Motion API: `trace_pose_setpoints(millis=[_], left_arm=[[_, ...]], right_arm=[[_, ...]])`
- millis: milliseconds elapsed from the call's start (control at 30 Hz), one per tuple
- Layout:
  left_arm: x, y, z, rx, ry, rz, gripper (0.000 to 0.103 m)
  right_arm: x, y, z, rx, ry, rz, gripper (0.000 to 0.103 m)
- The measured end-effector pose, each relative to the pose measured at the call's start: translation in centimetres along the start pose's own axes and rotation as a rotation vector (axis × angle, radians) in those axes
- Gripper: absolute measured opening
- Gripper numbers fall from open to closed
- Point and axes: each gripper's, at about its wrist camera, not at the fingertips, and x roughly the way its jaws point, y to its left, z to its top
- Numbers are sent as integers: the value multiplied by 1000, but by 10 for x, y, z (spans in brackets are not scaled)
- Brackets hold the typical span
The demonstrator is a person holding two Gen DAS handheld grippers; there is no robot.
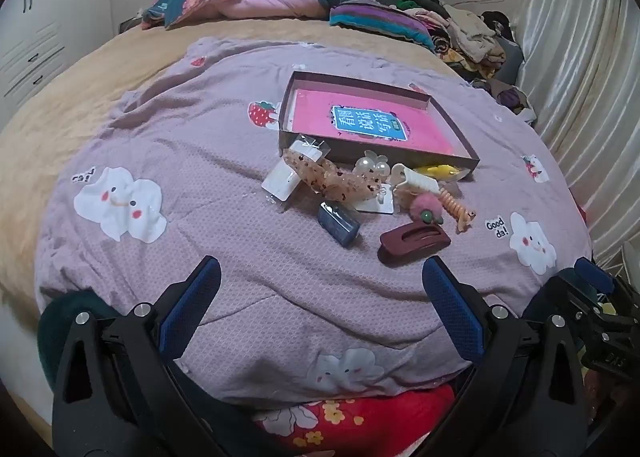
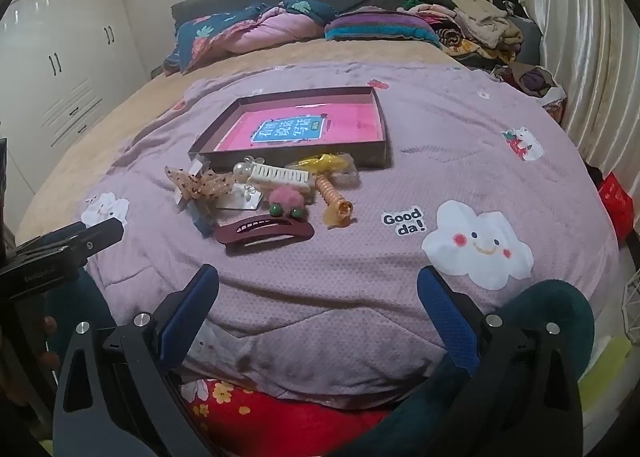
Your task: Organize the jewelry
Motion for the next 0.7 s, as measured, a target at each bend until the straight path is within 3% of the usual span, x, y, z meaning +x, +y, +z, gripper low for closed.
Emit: trace_pose_setpoints(millis=[667, 700], left_arm=[[-4, -16, 16, 3, -3, -1, 95], [-6, -9, 6, 4, -8, -1, 95]], right_arm=[[-4, 3, 3, -8, -9, -1, 99], [-4, 3, 3, -9, -9, -1, 99]])
